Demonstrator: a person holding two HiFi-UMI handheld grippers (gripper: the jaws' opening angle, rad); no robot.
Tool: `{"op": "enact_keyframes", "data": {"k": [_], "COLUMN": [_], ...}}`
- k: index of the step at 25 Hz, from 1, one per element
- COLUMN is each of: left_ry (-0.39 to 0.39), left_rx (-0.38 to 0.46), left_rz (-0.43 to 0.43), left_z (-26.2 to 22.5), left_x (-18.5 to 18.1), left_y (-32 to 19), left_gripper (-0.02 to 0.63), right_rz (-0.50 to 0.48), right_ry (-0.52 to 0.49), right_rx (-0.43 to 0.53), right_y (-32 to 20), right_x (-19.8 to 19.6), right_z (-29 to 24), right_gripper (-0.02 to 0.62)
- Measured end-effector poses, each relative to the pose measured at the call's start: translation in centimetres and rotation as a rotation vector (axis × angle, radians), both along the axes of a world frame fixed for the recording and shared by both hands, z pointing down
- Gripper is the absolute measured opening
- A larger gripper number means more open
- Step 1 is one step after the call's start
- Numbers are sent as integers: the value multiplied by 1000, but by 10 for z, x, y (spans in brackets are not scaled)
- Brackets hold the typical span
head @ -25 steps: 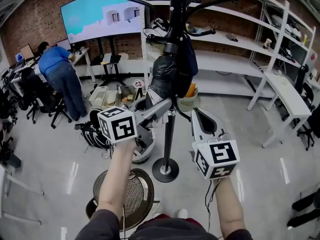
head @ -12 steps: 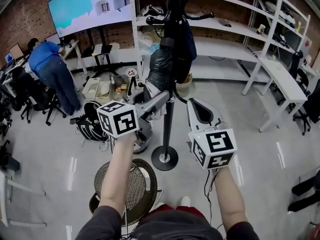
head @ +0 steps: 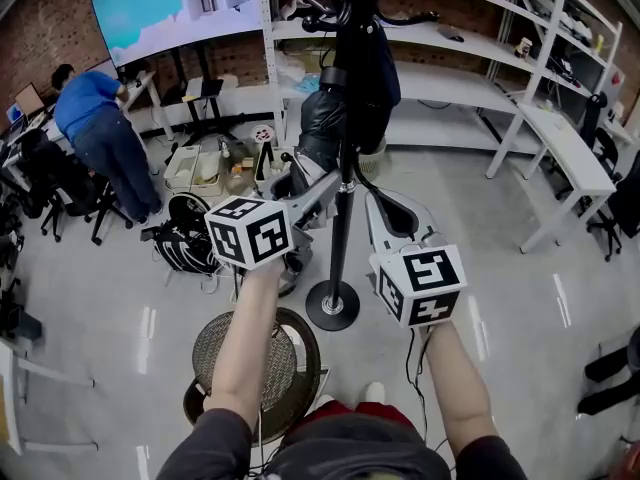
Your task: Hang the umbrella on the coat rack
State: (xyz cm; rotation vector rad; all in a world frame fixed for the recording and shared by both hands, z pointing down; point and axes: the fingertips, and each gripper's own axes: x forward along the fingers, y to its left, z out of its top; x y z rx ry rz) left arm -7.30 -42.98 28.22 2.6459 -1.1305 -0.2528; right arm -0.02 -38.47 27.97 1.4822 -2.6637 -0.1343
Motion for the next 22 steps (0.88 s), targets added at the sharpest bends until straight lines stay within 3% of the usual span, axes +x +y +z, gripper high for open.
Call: {"op": "enact_keyframes", "data": {"k": [11,22], "left_ry": [-150,-203], "left_rx": [65,77], "left_rz": [-94,-165], "left_z": [20,34], "left_x": [-3,4], "left_y": [-8,-24], "left_gripper": [233,239], "right_rz": [16,38], "right_ry": [2,-4], "right_rx": [-31,-54], "right_y": [-6,-10], "right_x": [-10,2], "right_z": [23,31], "right_gripper": [18,18]}}
